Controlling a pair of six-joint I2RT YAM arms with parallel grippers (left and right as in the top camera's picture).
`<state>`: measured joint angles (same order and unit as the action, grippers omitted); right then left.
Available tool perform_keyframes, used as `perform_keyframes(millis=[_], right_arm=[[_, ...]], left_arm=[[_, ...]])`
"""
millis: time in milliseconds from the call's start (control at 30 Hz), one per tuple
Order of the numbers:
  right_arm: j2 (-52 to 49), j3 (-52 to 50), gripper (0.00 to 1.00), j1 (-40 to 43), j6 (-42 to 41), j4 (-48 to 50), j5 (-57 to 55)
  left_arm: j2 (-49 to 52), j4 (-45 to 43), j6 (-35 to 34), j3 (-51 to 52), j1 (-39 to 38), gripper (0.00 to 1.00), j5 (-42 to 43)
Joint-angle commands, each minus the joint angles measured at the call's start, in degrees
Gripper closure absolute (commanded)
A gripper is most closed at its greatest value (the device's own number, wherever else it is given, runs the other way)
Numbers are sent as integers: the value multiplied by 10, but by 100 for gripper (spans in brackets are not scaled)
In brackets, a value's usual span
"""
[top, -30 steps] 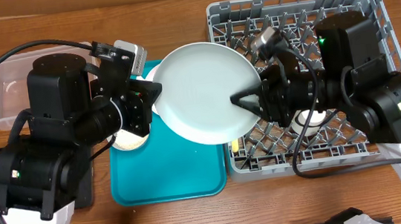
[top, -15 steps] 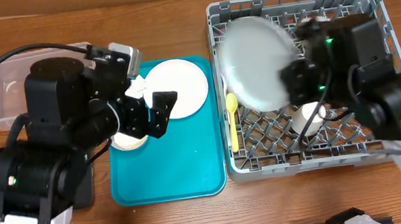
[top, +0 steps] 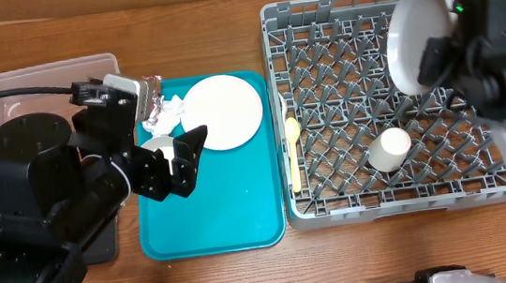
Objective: Sort waste into correct bins and load items into the dishwasher rack
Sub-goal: 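Carry the grey plate over the rack and grasp it with the right gripper, then stand the grey plate upright in the rack with the right gripper, release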
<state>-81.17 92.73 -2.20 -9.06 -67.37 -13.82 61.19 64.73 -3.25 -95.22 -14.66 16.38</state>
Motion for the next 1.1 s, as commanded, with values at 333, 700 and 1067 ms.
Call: perform_keyframes(millis=[333, 700, 1067], right_arm=[[-184, 6, 96, 10, 72, 13, -131], [-184, 8, 96, 10, 71, 29, -131], [-157, 8, 96, 41, 72, 72, -89]], left_arm=[[3, 15, 6, -7, -4, 0, -7], [3, 17, 7, -7, -4, 0, -6], [20, 35, 7, -7, -4, 0, -2]])
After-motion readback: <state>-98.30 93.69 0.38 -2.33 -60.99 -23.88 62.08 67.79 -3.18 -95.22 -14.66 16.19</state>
